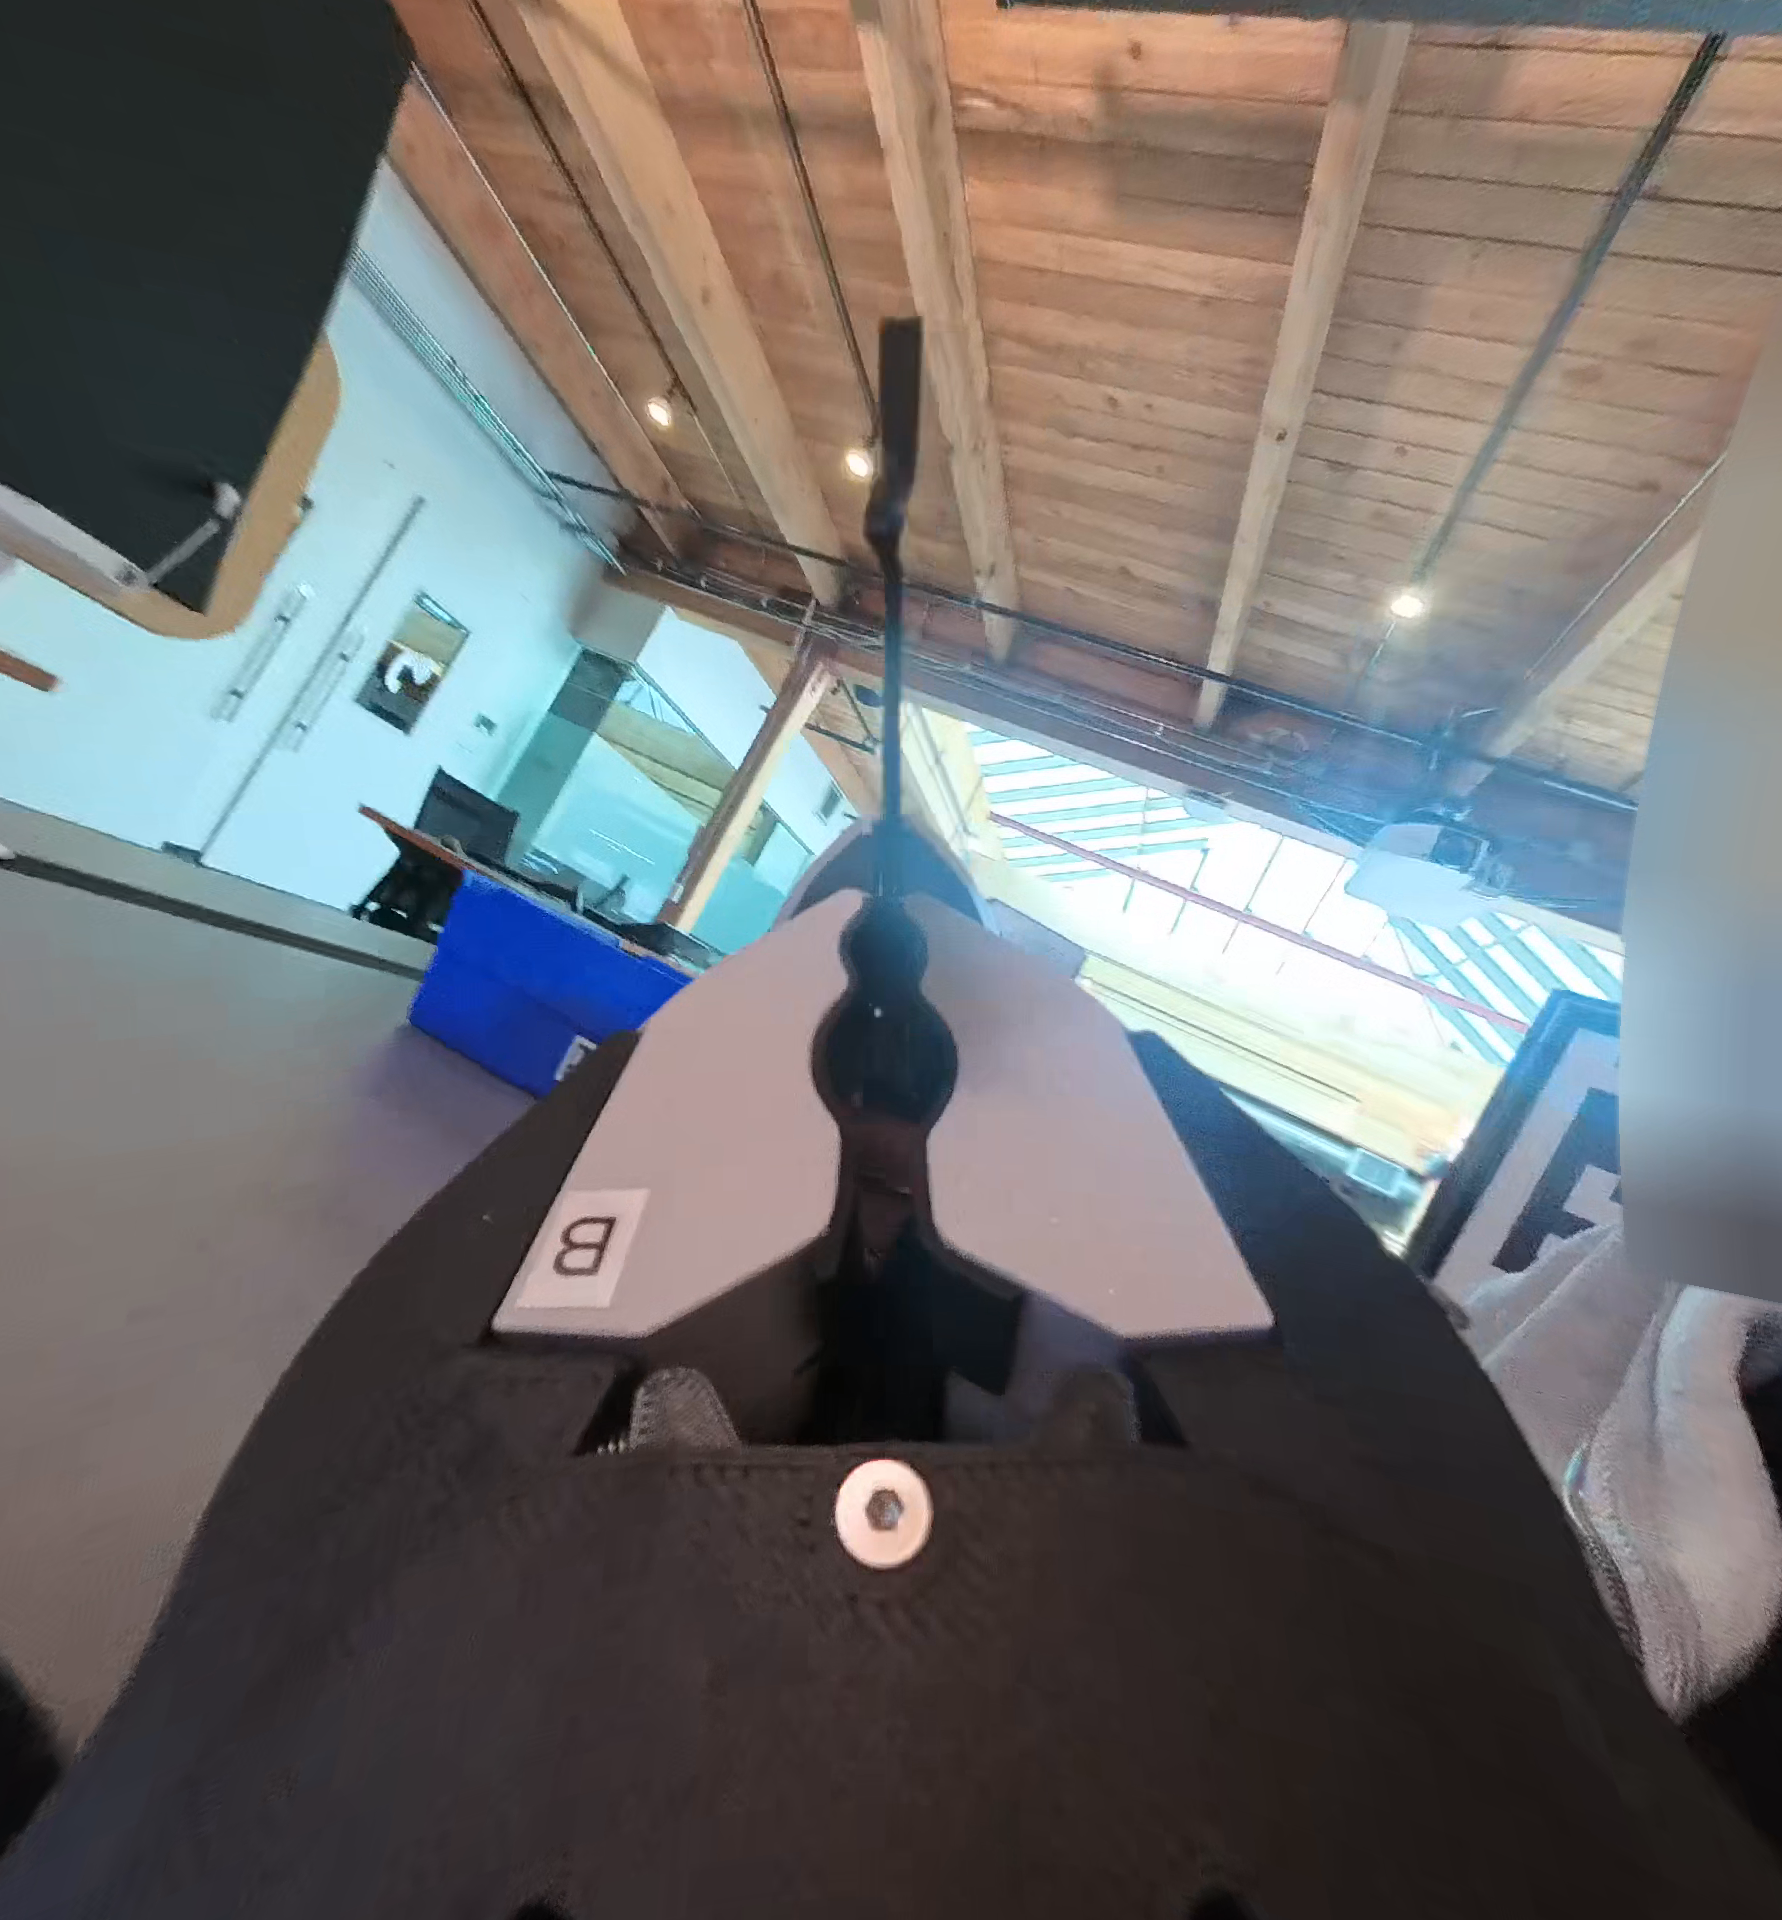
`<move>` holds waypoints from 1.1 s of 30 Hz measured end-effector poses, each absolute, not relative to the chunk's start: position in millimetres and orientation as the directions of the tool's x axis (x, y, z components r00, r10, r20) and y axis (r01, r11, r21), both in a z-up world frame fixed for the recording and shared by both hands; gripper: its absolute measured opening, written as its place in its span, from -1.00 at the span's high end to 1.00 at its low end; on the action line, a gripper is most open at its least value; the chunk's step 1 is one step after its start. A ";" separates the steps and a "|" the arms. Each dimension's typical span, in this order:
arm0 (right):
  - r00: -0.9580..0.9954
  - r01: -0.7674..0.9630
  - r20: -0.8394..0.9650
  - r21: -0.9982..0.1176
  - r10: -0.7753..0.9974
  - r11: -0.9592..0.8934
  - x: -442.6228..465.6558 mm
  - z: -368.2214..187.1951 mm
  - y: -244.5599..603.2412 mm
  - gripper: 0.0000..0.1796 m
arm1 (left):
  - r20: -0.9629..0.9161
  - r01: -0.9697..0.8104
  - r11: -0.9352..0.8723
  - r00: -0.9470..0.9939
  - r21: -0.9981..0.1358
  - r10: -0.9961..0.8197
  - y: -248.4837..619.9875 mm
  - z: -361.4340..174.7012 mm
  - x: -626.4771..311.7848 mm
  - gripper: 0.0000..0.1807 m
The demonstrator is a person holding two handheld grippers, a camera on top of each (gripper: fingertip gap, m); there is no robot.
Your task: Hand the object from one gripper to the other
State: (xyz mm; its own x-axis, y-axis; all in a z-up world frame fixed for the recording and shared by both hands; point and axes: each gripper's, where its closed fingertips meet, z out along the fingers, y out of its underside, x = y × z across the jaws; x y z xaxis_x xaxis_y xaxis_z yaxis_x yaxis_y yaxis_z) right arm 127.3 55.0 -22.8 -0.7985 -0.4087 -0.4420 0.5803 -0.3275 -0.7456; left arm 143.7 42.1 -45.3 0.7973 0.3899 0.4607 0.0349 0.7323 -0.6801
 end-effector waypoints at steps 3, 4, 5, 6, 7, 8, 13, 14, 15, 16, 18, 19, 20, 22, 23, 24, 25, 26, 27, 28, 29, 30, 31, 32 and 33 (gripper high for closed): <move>-0.786 0.597 -0.460 -0.738 -0.413 -0.313 123.7 -20.3 56.7 0.75 | 0.466 -0.020 0.777 0.790 -0.629 0.398 7.9 -33.2 149.0 0.99; -0.779 0.609 -0.469 -0.726 -0.416 -0.319 120.0 -18.9 59.3 0.90 | 0.460 -0.024 0.771 0.790 -0.636 0.404 0.5 -31.1 151.1 0.99; -0.776 0.612 -0.472 -0.725 -0.419 -0.317 118.2 -18.9 60.9 0.98 | 0.450 -0.021 0.756 0.792 -0.655 0.412 -3.0 -29.9 153.0 0.99; -0.781 0.603 -0.468 -0.738 -0.414 -0.303 119.0 -21.0 60.2 0.98 | 0.445 -0.022 0.746 0.791 -0.665 0.420 -5.3 -28.3 154.0 0.99; -0.793 0.584 -0.456 -0.757 -0.404 -0.292 121.0 -23.2 58.5 0.98 | 0.443 -0.034 0.751 0.789 -0.660 0.426 -8.2 -25.7 154.7 0.99; -0.809 0.562 -0.436 -0.771 -0.394 -0.301 123.1 -23.5 57.4 0.99 | 0.441 -0.047 0.761 0.791 -0.647 0.424 -9.1 -23.4 155.6 0.98; -0.787 0.598 -0.446 -0.723 -0.427 -0.347 130.3 -25.6 54.6 0.98 | 0.469 0.027 0.773 0.808 -0.634 0.356 26.8 -34.6 148.0 0.87; -0.778 0.610 -0.454 -0.714 -0.434 -0.345 131.4 -27.2 53.4 0.98 | 0.471 0.033 0.777 0.811 -0.628 0.347 31.5 -35.6 148.0 0.96; -0.775 0.614 -0.462 -0.710 -0.431 -0.344 131.0 -28.3 52.2 0.99 | 0.479 0.016 0.781 0.797 -0.624 0.367 29.5 -36.7 146.3 0.98; -0.777 0.612 -0.469 -0.717 -0.420 -0.333 129.8 -29.2 50.5 0.99 | 0.472 0.008 0.760 0.788 -0.650 0.395 28.2 -38.6 145.4 0.99; -0.788 0.590 -0.459 -0.753 -0.410 -0.290 130.6 -29.7 48.3 0.92 | 0.457 0.040 0.716 0.794 -0.697 0.401 24.5 -39.3 147.5 0.98; -0.797 0.576 -0.449 -0.767 -0.405 -0.284 129.9 -27.4 49.5 0.76 | 0.453 0.063 0.700 0.803 -0.711 0.388 21.2 -37.9 150.1 0.98; -0.809 0.562 -0.443 -0.775 -0.387 -0.288 126.2 -24.9 51.5 0.61 | 0.445 0.097 0.668 0.815 -0.738 0.372 19.9 -38.3 153.8 0.98; -0.832 0.534 -0.428 -0.791 -0.352 -0.299 118.5 -20.6 56.3 0.53 | 0.424 0.156 0.574 0.828 -0.804 0.368 19.5 -43.7 160.7 0.98; -0.838 0.522 -0.422 -0.804 -0.345 -0.284 117.5 -21.2 56.7 0.59 | 0.409 0.170 0.530 0.833 -0.831 0.374 19.2 -46.2 164.1 0.98; -0.837 0.514 -0.418 -0.823 -0.354 -0.241 120.5 -24.8 55.3 0.71 | 0.401 0.180 0.496 0.831 -0.849 0.385 18.5 -48.2 166.0 0.98; -0.820 0.510 -0.413 -0.841 -0.398 -0.179 129.0 -28.2 54.5 0.96 | 0.397 0.184 0.471 0.823 -0.863 0.406 17.4 -50.1 165.6 0.98; -0.793 0.521 -0.421 -0.843 -0.441 -0.131 136.1 -29.6 54.3 0.97 | 0.385 0.173 0.464 0.824 -0.869 0.415 16.7 -49.4 166.4 0.98; -0.787 0.526 -0.429 -0.842 -0.444 -0.119 136.6 -30.6 53.5 0.98 | 0.382 0.159 0.482 0.829 -0.862 0.409 16.4 -45.8 167.2 0.98; -0.800 0.517 -0.421 -0.846 -0.427 -0.134 134.4 -31.3 52.9 0.98 | 0.397 0.146 0.514 0.816 -0.845 0.421 15.0 -43.1 163.3 0.96; -0.814 0.510 -0.415 -0.846 -0.407 -0.156 132.1 -31.5 52.6 0.98 | 0.408 0.126 0.547 0.805 -0.828 0.432 15.1 -41.1 158.8 0.89; -0.823 0.511 -0.416 -0.841 -0.388 -0.181 129.3 -32.1 51.9 0.98 | 0.419 0.115 0.572 0.797 -0.812 0.435 18.4 -41.2 154.8 0.84; -0.820 0.522 -0.424 -0.829 -0.384 -0.201 128.4 -33.0 51.0 0.98 | 0.430 0.118 0.585 0.793 -0.803 0.431 24.5 -43.9 151.6 0.88; -0.805 0.542 -0.438 -0.817 -0.400 -0.196 131.2 -35.0 49.2 0.98 | 0.432 0.116 0.593 0.795 -0.797 0.425 30.2 -46.0 149.9 0.98; -0.783 0.563 -0.457 -0.810 -0.421 -0.167 135.6 -38.5 46.6 0.97 | 0.434 0.107 0.611 0.798 -0.784 0.418 31.6 -45.6 149.9 0.98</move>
State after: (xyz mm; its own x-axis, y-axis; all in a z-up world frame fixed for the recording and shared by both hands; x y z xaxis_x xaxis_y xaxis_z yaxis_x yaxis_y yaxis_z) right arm 135.6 46.6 -38.5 -0.7833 -0.4210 -0.4574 0.5625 -0.1669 -0.8098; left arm 149.9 31.6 -45.6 0.7979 0.4182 0.4342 0.1067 0.6109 -0.7845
